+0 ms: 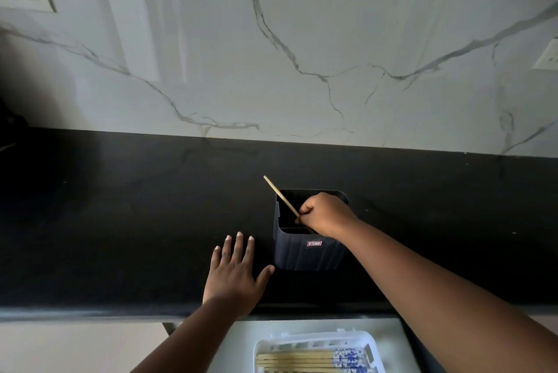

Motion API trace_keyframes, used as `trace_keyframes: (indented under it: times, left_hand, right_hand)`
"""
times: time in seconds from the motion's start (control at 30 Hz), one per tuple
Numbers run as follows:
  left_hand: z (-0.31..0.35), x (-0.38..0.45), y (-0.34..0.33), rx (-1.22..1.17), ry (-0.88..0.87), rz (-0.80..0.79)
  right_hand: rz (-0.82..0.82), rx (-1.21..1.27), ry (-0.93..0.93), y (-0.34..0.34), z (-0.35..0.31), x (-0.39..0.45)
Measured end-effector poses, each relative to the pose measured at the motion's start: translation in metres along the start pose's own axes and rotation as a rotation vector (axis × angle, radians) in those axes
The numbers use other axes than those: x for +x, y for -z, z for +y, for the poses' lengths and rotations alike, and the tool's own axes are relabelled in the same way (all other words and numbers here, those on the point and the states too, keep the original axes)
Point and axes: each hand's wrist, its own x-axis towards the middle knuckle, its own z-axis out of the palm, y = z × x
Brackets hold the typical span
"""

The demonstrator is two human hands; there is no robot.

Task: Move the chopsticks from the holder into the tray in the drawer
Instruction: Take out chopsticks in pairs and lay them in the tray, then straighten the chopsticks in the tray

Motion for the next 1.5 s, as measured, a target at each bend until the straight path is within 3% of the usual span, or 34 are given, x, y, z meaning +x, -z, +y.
trace_keyframes:
  times: [0.1, 0.17, 0.3, 0.4, 0.5, 0.6, 0.77, 0.87, 1.07, 1.3, 1.5]
  left_hand:
    - [0.000, 0.000, 0.001, -0.005, 0.000, -0.008]
    - [0.000, 0.000, 0.001, -0.012, 0.005, -0.008]
    - [0.000, 0.001, 0.002, -0.026, -0.008, -0.018]
    - [-0.001, 0.001, 0.001, -0.024, -0.017, -0.014]
    - [-0.002, 0.002, -0.001, -0.030, -0.020, 0.002]
    - [-0.001, 0.002, -0.001, -0.026, -0.019, 0.006]
    - [0.000, 0.001, 0.002, -0.019, -0.008, 0.018]
    - [0.001, 0.000, 0.006, -0.035, 0.005, 0.022]
    - [0.003, 0.000, 0.009, -0.044, 0.024, 0.039]
    - [0.003, -0.001, 0.005, -0.050, 0.056, 0.043]
    - [0.021, -0.061, 0.004, -0.051, 0.067, -0.073]
  right_hand:
    - [0.000, -0.010, -0.012, 0.008, -0.012, -0.002]
    - [0.137, 0.066, 0.043, 0.018, -0.025, -0.010]
    - [0.517, 0.275, 0.367, 0.040, -0.045, -0.054]
    - [0.606, 0.205, 0.639, 0.039, -0.042, -0.105]
    - [0.581, 0.078, 0.763, 0.009, -0.020, -0.149]
    - [0.455, -0.026, 0.733, -0.034, 0.020, -0.176]
    - [0.057, -0.326, 0.603, -0.103, 0.081, -0.187]
    - [-0.189, -0.377, 0.468, -0.127, 0.104, -0.176]
    - [-0.315, -0.410, 0.449, -0.167, 0.132, -0.155]
    - [-0.219, -0.430, 0.391, -0.164, 0.135, -0.161]
    - [0.110, -0.029, 0.406, -0.121, 0.141, -0.228]
